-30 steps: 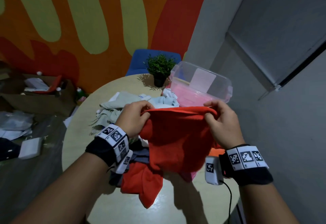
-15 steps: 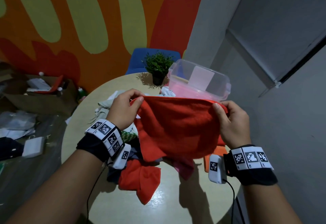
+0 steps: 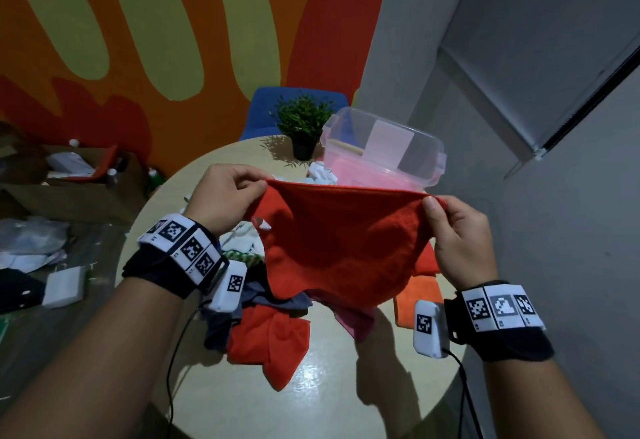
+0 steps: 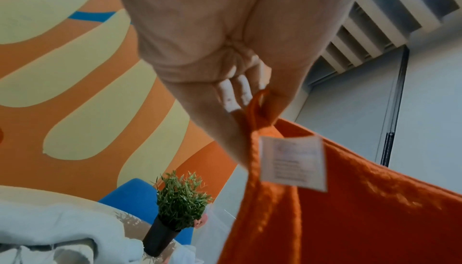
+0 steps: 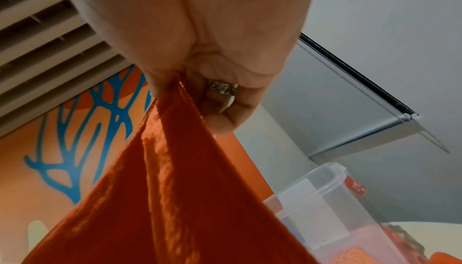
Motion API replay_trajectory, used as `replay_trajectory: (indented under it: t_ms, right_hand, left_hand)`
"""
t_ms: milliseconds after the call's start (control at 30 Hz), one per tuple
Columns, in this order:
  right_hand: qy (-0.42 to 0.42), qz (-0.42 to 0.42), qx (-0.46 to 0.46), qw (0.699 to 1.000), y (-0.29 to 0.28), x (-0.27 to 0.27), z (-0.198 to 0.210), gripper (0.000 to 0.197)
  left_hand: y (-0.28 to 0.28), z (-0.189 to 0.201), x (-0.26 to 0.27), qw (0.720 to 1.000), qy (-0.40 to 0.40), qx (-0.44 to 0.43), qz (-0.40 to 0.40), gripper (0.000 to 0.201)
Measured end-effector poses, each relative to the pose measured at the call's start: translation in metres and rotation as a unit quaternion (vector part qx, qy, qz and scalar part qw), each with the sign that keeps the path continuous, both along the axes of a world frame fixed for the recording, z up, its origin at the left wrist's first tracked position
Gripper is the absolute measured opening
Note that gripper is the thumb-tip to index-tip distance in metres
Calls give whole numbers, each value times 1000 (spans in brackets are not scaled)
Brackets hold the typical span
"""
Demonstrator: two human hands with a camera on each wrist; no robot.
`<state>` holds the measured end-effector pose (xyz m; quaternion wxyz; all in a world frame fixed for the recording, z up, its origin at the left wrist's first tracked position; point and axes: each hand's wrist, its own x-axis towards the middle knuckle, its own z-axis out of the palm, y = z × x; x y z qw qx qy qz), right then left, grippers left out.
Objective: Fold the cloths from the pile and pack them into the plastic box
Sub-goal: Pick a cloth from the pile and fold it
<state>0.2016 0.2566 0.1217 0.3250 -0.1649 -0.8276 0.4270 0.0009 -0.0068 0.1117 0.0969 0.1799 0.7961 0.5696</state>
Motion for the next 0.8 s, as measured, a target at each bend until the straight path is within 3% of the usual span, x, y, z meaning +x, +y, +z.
replay_trajectory:
  t_ms: [133,433,533,700,800]
  right_hand:
    - [-49,46,-38,997,-6,10,-11,19]
    - [10,55,-157,986,-4,33,0,15]
    - [-37,36,-126,991,14,18,-12,18]
    - [-176,-26,8,984,41,-19,-77,12]
    - [-240,-27,32,970,40,-22,-109,16]
  left_hand:
    - [-10,5,11,994,-66,-28,-85,14]
    - [-28,17,22,995,-63,-6,-77,10]
    - [-17,6,14,998,-28,-29,-48,7]
    - [9,-64,-7,987,56,-151,-15,7]
    - [15,-96,-4,980,47,-193,-13,5]
